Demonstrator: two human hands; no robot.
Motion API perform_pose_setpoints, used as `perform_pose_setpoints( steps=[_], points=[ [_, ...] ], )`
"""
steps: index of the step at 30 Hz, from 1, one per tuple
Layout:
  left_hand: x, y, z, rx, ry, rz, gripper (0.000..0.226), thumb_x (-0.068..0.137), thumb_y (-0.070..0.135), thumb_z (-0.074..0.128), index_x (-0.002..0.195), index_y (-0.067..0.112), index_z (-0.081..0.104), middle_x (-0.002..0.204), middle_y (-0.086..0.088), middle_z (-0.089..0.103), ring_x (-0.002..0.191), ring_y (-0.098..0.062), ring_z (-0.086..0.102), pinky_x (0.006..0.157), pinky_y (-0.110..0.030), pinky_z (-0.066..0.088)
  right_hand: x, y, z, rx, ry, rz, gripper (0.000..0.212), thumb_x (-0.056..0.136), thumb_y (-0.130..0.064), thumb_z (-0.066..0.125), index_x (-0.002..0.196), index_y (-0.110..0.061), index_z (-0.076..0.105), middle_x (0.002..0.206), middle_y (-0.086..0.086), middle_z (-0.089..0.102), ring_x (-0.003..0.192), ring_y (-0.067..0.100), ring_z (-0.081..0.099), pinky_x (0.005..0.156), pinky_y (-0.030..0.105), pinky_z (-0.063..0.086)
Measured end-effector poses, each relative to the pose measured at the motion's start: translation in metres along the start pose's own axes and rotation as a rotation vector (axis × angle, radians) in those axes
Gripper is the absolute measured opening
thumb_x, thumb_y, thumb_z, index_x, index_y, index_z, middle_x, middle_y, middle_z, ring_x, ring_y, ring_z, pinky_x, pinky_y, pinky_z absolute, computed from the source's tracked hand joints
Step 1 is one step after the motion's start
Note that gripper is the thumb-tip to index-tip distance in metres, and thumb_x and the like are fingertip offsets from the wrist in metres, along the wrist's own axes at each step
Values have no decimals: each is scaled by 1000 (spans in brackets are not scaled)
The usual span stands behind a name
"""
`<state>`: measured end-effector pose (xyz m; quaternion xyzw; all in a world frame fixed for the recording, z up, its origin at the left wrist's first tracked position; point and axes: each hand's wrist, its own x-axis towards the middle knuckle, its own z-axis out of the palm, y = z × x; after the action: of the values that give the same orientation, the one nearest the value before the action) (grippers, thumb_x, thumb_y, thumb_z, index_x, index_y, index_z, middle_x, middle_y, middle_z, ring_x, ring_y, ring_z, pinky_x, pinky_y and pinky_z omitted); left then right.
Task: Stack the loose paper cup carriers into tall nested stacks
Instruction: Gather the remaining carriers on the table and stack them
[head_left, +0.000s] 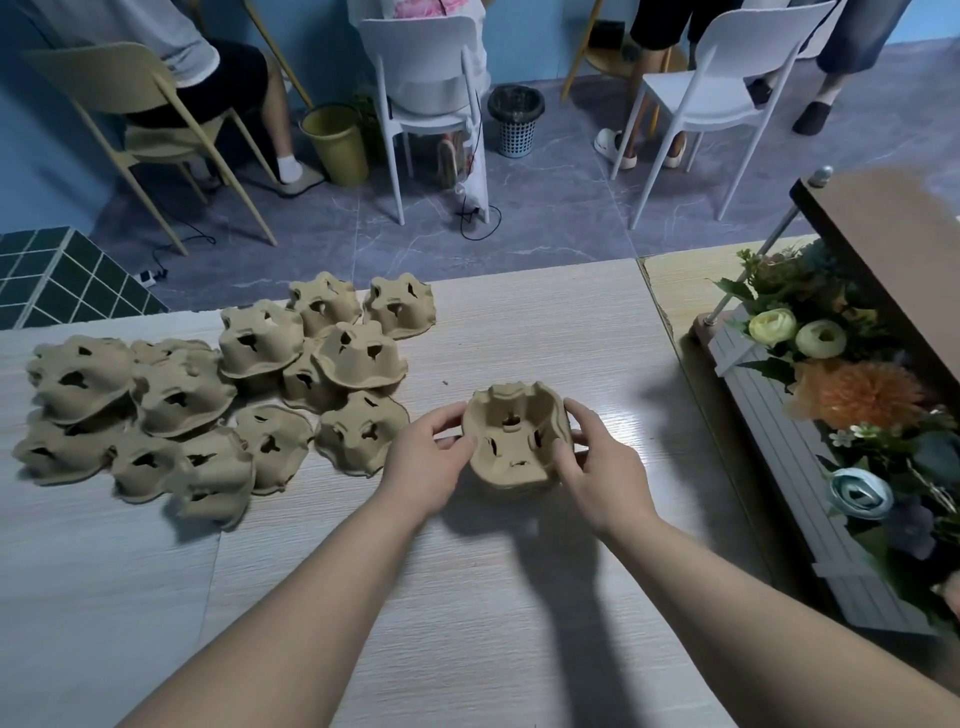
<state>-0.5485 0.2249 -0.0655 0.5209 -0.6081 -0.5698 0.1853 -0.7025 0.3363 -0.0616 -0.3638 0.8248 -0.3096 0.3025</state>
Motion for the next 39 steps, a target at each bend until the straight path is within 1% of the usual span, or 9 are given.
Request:
perform_pose_setpoints(
  steps=[2, 3, 5, 10, 16, 31, 33, 36, 39],
  points=[
    [-3, -1, -5, 1, 10, -23, 38, 90, 6, 64, 127, 14, 63, 106, -18, 65, 61, -9, 65, 53, -7, 39, 1, -4, 5, -6, -8, -5, 44, 94, -36, 52, 137, -38, 40, 117, -8, 65, 90, 15, 66, 83, 31, 47],
    [-3, -2, -9, 5, 30, -28, 38, 89, 8, 66, 127, 14, 63, 107, -19, 64, 75, -15, 68, 58, -9, 42, 1, -6, 8, -5, -13, -10, 45, 94, -35, 52, 137, -38, 40, 118, -7, 65, 91, 16, 66, 84, 31, 47],
    [-3, -6, -20, 69, 121, -17, 43, 86, 14, 71, 127, 18, 61, 111, -5, 68, 98, -16, 65, 78, -18, 45, 1, -11, 14, 3, -29, -23, 45, 94, -35, 52, 137, -38, 40, 117, -7, 65, 91, 15, 66, 84, 31, 47],
    [7, -24, -69, 392, 381, 8, 57, 76, 30, 80, 128, 20, 60, 121, 0, 60, 108, -19, 58, 92, -30, 45, -2, -25, 33, 19, -48, -38, 44, 93, -35, 52, 135, -41, 41, 110, -11, 63, 87, 13, 65, 85, 34, 49],
    [29, -45, -104, 630, 313, -14, 66, 77, 36, 76, 136, 18, 53, 134, -2, 54, 124, -24, 50, 99, -34, 42, -13, -32, 44, 34, 9, 5, 43, 94, -31, 51, 135, -40, 43, 102, -14, 59, 88, 13, 65, 84, 32, 49],
    [25, -62, -119, 765, 162, -38, 47, 76, 41, 71, 116, 21, 55, 126, -3, 53, 116, -29, 53, 93, -33, 42, -38, -46, 80, 62, 142, 115, 43, 92, -28, 50, 133, -40, 45, 112, -7, 67, 92, 13, 66, 85, 34, 49],
    [22, -63, -122, 697, 172, -60, 42, 75, 41, 70, 110, 22, 57, 121, -2, 57, 111, -28, 56, 88, -33, 44, -40, -46, 82, 59, 148, 113, 42, 92, -28, 50, 132, -41, 46, 110, -7, 67, 90, 13, 66, 85, 33, 49],
    [18, -59, -128, 480, 184, -133, 24, 76, 38, 68, 91, 23, 58, 96, 1, 65, 94, -27, 59, 75, -31, 42, -42, -45, 82, 56, 146, 108, 41, 92, -28, 50, 131, -41, 46, 110, -6, 67, 91, 15, 66, 85, 34, 49],
    [12, -56, -133, 246, 136, -224, 24, 82, 37, 64, 75, 16, 55, 75, 2, 58, 82, -26, 54, 71, -34, 39, -41, -44, 81, 52, 135, 100, 40, 93, -28, 50, 131, -41, 47, 109, -6, 67, 90, 15, 66, 85, 35, 49]
  ],
)
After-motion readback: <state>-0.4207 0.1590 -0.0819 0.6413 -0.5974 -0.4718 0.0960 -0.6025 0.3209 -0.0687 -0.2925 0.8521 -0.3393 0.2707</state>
